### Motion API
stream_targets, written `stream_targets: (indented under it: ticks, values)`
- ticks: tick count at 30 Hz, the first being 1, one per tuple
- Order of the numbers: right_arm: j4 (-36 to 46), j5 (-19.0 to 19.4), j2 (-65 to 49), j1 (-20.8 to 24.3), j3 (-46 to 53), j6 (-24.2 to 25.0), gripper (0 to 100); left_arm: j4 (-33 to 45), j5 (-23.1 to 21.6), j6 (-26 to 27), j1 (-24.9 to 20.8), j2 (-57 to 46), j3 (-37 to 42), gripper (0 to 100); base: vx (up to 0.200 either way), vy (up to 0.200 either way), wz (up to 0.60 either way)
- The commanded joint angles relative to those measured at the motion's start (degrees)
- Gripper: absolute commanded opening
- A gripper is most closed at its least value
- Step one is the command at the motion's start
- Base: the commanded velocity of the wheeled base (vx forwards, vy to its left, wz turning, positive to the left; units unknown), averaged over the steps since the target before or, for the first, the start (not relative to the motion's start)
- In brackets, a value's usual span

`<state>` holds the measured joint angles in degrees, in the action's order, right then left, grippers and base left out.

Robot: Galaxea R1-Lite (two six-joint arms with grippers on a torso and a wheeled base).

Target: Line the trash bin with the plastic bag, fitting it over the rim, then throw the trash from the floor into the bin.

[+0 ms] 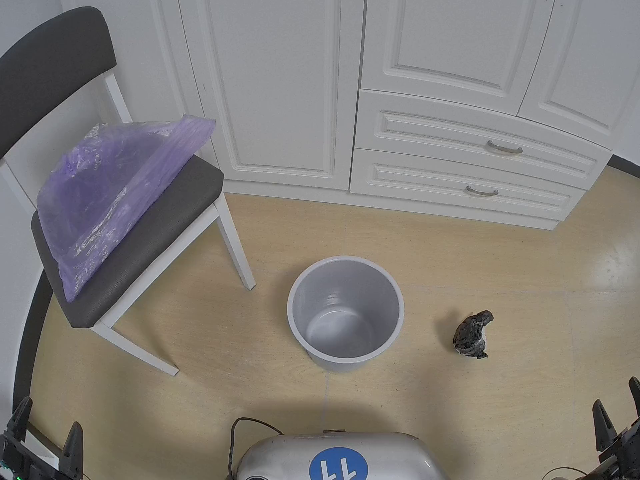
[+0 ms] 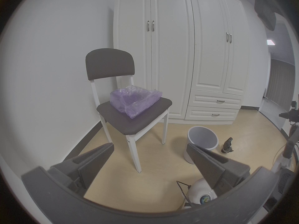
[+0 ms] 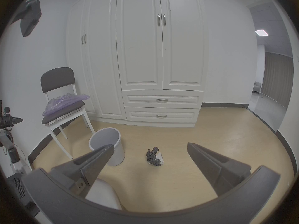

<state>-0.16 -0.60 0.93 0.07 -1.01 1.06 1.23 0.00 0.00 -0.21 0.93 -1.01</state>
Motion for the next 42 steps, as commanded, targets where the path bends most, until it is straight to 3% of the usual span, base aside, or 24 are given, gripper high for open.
stream_targets:
  ticks: [1,42]
  values:
    - [0.0,0.0,-0.9,0.0,1.0,0.0,100,0.0,0.0,0.0,0.0,-0.8,0.6,100,0.0,0.0,0.0]
    - [0.2,0.2,-0.9,-0.1,1.0,-0.3,100,-0.1,0.1,-0.2,0.0,-0.8,0.6,100,0.0,0.0,0.0]
